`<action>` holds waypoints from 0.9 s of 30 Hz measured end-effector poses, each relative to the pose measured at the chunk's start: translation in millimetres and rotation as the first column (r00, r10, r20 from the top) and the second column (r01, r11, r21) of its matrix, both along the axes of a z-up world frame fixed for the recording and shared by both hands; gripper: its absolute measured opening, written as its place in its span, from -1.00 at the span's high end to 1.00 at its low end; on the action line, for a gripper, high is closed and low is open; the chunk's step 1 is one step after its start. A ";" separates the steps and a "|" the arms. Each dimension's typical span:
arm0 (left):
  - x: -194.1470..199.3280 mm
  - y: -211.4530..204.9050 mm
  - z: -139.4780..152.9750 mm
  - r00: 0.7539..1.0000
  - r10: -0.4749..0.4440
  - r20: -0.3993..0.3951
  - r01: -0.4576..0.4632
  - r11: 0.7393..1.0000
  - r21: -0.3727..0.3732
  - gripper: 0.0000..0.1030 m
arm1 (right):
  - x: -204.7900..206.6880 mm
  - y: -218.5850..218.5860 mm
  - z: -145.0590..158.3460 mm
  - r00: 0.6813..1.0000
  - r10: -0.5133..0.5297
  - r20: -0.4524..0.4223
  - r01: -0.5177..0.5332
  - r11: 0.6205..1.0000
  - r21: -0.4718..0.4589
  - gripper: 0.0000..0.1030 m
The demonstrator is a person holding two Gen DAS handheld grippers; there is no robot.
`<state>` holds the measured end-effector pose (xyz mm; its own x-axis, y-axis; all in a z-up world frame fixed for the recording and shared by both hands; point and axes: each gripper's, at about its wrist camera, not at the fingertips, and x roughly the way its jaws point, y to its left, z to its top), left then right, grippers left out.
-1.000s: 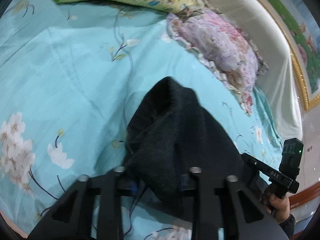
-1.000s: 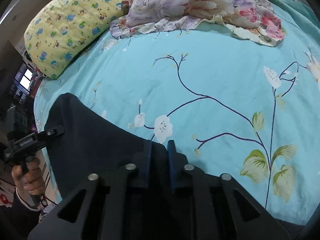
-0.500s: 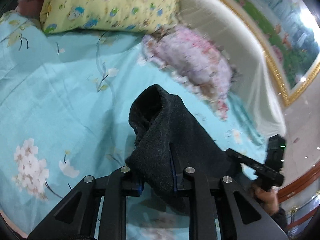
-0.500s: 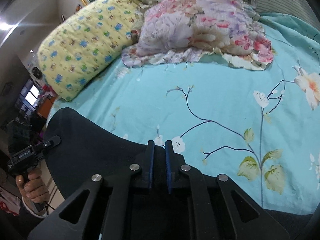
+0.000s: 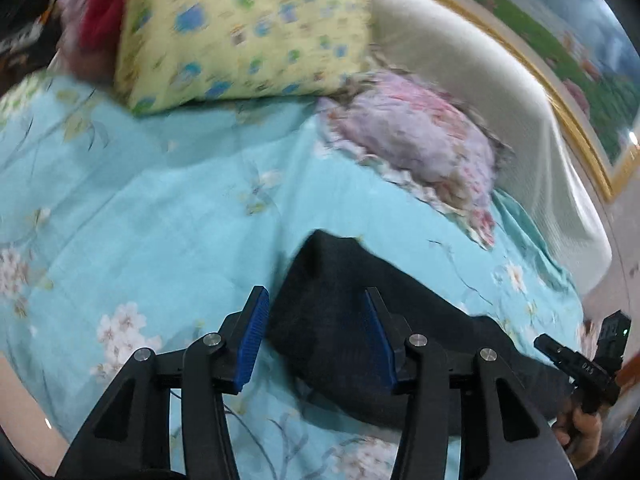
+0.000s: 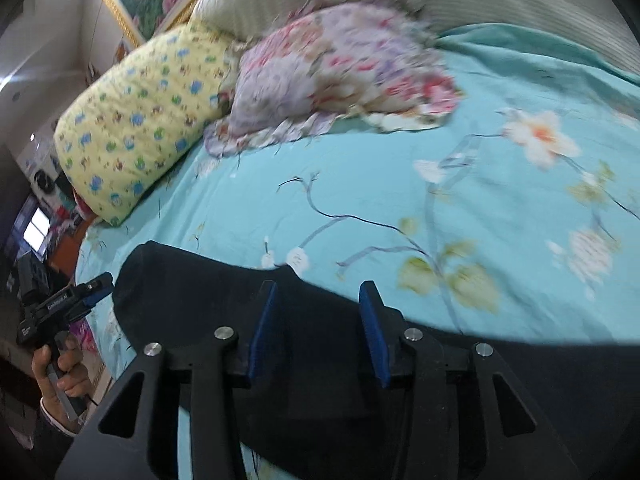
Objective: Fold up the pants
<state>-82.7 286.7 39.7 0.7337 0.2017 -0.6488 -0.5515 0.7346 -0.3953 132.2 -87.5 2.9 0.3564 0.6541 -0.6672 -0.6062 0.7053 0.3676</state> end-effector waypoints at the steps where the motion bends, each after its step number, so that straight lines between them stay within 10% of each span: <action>1: 2.9 -9.8 5.8 1.000 -0.028 0.000 0.028 0.999 0.021 -0.06 | -4.5 -11.9 1.8 1.000 -0.019 0.000 0.019 1.000 0.012 0.15; 21: 88.6 -187.8 16.8 0.857 -0.510 -0.074 0.515 0.849 0.120 -0.29 | -64.6 -210.5 -19.3 0.904 -0.415 -0.104 0.425 0.900 0.094 0.08; 27: 102.4 -231.8 4.1 0.740 -0.657 -0.145 0.672 0.729 0.131 -0.29 | -64.3 -251.9 -27.2 0.851 -0.510 -0.122 0.522 0.846 0.110 0.08</action>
